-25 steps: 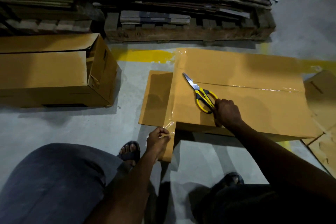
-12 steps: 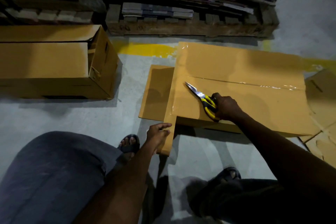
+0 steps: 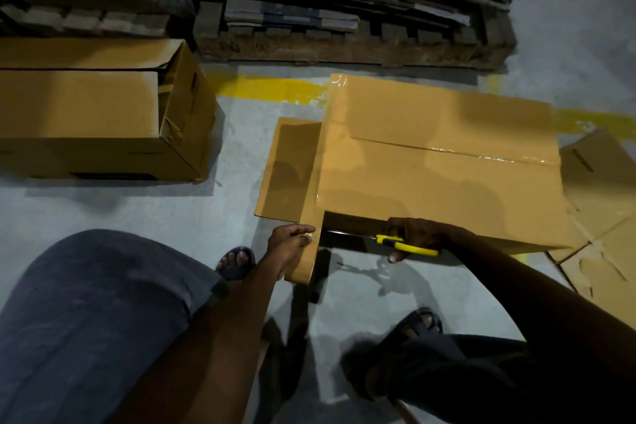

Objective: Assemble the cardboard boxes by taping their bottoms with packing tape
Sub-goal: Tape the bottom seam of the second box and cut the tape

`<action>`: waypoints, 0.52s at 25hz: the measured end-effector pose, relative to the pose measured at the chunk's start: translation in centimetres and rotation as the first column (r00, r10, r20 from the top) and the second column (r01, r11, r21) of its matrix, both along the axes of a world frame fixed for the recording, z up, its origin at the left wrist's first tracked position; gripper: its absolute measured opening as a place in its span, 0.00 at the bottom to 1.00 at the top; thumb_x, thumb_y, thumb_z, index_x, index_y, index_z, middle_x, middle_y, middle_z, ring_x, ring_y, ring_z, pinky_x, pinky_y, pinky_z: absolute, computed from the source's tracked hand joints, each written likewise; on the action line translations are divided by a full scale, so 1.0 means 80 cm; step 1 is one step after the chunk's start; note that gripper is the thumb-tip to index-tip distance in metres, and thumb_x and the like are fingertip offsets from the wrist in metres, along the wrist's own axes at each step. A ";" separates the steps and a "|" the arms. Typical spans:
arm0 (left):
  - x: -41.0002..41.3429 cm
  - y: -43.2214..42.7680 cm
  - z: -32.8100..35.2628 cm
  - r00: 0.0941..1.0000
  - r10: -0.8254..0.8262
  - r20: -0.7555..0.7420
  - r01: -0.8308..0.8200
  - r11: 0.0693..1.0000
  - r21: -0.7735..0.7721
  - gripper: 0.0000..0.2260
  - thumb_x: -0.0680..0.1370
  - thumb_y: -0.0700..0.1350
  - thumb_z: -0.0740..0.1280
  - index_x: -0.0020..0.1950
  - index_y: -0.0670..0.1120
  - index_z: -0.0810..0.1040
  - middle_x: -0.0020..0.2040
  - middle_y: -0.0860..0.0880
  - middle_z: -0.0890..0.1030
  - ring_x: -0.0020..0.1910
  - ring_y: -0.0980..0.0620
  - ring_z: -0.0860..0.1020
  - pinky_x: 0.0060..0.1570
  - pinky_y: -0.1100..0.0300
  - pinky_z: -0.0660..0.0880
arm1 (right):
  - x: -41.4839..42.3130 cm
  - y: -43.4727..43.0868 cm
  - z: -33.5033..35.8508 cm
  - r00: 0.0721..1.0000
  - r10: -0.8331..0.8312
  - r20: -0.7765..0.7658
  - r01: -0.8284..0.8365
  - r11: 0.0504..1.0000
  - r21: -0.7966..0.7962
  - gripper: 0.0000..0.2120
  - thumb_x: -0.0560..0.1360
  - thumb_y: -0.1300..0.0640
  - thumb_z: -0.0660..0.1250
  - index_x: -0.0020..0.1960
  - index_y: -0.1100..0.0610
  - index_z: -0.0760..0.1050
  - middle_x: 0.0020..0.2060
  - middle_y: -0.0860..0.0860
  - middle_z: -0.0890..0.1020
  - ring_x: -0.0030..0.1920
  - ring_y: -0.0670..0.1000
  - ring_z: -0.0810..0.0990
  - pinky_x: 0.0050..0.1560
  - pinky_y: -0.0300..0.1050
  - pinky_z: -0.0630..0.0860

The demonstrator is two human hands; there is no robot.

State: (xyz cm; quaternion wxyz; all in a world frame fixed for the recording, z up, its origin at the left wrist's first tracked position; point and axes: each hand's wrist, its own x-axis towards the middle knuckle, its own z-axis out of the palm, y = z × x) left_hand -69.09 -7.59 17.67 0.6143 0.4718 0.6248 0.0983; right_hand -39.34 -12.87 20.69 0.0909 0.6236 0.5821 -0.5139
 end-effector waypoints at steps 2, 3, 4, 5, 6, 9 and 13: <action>0.001 -0.002 0.003 1.000 0.013 -0.004 -0.013 1.000 -0.005 0.13 0.75 0.37 0.69 0.45 0.57 0.82 0.55 0.51 0.80 0.59 0.48 0.76 0.58 0.59 0.71 | -0.001 -0.002 -0.005 0.999 -0.038 0.020 0.038 0.999 0.012 0.28 0.59 0.35 0.79 0.51 0.47 0.72 0.47 0.46 0.78 0.49 0.52 0.78 0.45 0.44 0.69; 0.000 -0.002 0.005 1.000 0.015 -0.003 -0.015 1.000 -0.014 0.13 0.75 0.37 0.69 0.46 0.57 0.82 0.56 0.51 0.80 0.59 0.49 0.76 0.57 0.58 0.71 | -0.002 -0.001 -0.006 0.999 -0.039 0.027 0.038 0.999 0.017 0.25 0.62 0.38 0.79 0.51 0.45 0.72 0.48 0.47 0.79 0.51 0.53 0.77 0.46 0.44 0.69; 0.000 -0.002 0.006 1.000 0.011 -0.003 -0.011 1.000 -0.025 0.13 0.76 0.37 0.69 0.47 0.56 0.82 0.56 0.51 0.79 0.58 0.49 0.75 0.57 0.58 0.71 | -0.005 0.001 -0.008 0.998 -0.037 0.045 0.036 0.999 0.022 0.23 0.64 0.40 0.79 0.51 0.45 0.72 0.50 0.48 0.79 0.51 0.53 0.77 0.47 0.44 0.69; -0.001 -0.002 0.006 1.000 0.004 -0.003 -0.004 0.999 -0.037 0.12 0.76 0.37 0.68 0.48 0.56 0.82 0.57 0.51 0.78 0.58 0.49 0.74 0.57 0.58 0.71 | -0.008 0.004 -0.010 0.998 -0.036 0.058 0.034 0.999 0.023 0.22 0.65 0.41 0.79 0.51 0.45 0.72 0.50 0.49 0.79 0.51 0.53 0.77 0.47 0.43 0.69; -0.001 -0.001 0.006 1.000 0.002 -0.002 -0.003 0.999 -0.048 0.12 0.76 0.37 0.68 0.50 0.55 0.82 0.57 0.51 0.78 0.58 0.49 0.74 0.56 0.58 0.71 | -0.012 0.007 -0.010 0.997 -0.044 0.058 0.042 0.999 0.033 0.21 0.66 0.42 0.79 0.52 0.44 0.73 0.50 0.49 0.79 0.51 0.53 0.77 0.47 0.43 0.69; -0.002 0.001 0.004 1.000 0.007 0.004 -0.006 0.998 -0.068 0.12 0.77 0.38 0.68 0.54 0.52 0.83 0.57 0.52 0.78 0.57 0.51 0.74 0.53 0.59 0.69 | -0.025 0.016 -0.011 0.997 -0.069 0.046 0.067 0.997 0.042 0.26 0.68 0.43 0.78 0.61 0.49 0.75 0.52 0.49 0.79 0.52 0.52 0.77 0.51 0.45 0.72; -0.004 0.002 0.002 1.000 -0.011 -0.005 0.011 0.997 -0.072 0.12 0.76 0.39 0.68 0.55 0.53 0.83 0.59 0.52 0.78 0.58 0.50 0.73 0.58 0.57 0.69 | -0.029 0.020 -0.013 0.991 -0.117 0.069 0.117 0.993 0.016 0.22 0.66 0.42 0.78 0.55 0.49 0.77 0.46 0.49 0.84 0.45 0.48 0.80 0.47 0.44 0.75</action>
